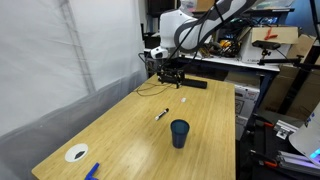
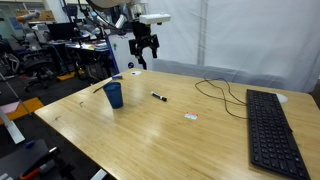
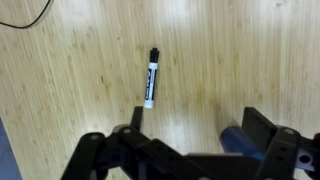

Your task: Put the black marker in the cup

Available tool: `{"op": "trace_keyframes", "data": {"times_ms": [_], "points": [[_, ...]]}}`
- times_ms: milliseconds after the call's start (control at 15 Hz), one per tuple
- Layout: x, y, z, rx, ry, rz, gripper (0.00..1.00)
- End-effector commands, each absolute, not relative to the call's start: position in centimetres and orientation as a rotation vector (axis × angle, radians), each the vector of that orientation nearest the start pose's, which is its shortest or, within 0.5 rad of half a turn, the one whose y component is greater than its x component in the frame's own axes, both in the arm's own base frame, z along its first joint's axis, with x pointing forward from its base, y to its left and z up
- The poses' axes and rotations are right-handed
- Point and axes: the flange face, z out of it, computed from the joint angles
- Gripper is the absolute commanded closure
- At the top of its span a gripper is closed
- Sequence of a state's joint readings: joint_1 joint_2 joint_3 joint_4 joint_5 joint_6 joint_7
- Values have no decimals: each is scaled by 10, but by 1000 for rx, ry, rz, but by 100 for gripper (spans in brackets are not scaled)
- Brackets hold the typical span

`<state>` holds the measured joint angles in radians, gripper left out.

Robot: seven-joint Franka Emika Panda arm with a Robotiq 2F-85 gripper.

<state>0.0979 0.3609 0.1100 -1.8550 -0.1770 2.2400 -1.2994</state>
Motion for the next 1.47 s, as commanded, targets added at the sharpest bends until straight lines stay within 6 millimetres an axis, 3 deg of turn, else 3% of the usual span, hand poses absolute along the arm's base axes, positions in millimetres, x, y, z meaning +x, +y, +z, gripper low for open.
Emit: {"op": "trace_keyframes", "data": {"times_ms": [0,400,800,1200,1400], "points": [[648,123,313,2064,2206,-31,0],[670,117,258,2052,2183,-32,0],[672,114,214,2120,2154,-46,0],[677,110,188,2142,2124,43,0],[671,111,183,2149,2141,-2,0]]}}
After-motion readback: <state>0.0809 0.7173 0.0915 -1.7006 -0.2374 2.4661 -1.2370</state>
